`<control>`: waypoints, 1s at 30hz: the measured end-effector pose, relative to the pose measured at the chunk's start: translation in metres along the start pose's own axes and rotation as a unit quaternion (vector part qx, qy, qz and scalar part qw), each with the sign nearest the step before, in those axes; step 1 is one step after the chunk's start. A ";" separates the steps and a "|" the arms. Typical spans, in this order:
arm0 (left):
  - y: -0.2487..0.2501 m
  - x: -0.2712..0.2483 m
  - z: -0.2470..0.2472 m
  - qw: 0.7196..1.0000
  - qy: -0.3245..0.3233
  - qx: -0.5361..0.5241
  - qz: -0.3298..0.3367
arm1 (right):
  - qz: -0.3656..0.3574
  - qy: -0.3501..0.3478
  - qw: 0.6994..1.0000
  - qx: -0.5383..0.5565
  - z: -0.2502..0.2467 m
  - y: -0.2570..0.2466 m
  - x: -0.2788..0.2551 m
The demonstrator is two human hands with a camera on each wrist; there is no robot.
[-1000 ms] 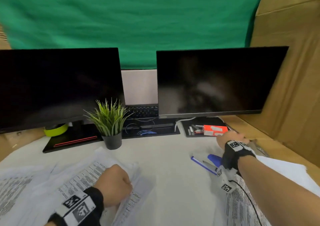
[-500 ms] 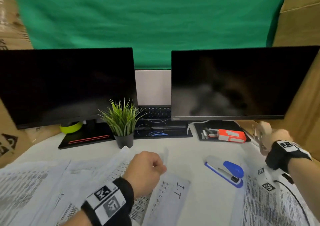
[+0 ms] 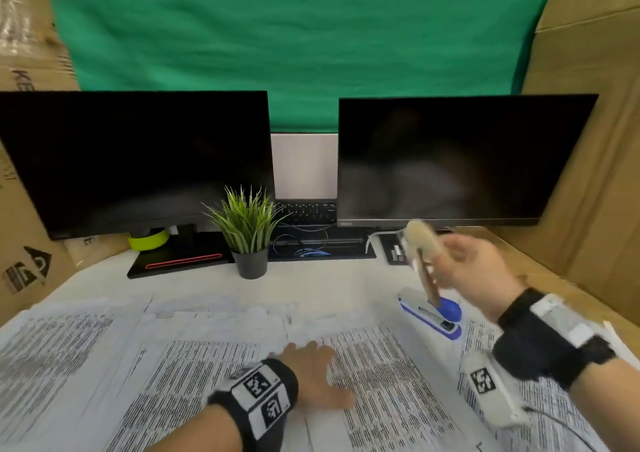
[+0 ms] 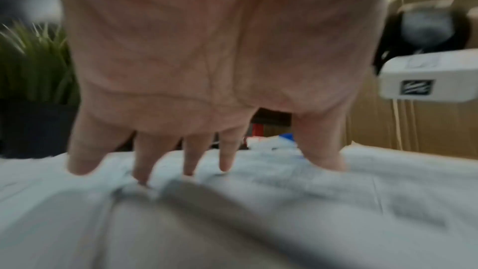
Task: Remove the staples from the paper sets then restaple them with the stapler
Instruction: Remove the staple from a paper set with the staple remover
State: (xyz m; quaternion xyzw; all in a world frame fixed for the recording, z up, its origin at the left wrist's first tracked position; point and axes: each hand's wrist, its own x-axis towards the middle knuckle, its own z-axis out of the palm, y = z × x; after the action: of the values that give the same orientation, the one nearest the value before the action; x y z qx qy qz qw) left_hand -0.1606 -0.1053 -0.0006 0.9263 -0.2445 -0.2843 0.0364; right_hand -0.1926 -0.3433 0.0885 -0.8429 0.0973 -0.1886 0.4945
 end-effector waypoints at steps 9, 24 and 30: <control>0.002 -0.003 0.009 0.998 0.011 0.060 0.018 | -0.003 -0.205 0.941 -0.270 0.090 0.048 -0.036; -0.019 0.014 0.021 0.992 -0.006 0.115 -0.056 | -0.114 -0.273 0.881 -0.368 0.160 0.038 -0.022; -0.022 0.014 0.023 0.991 -0.002 0.121 -0.052 | -0.078 -0.277 0.895 -0.340 0.154 0.036 -0.017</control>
State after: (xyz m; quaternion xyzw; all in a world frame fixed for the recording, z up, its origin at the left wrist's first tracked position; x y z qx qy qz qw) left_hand -0.1534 -0.0910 -0.0319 0.9350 -0.2286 -0.2556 -0.0909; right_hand -0.1434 -0.2325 -0.0146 -0.9827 -0.0517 0.0589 0.1679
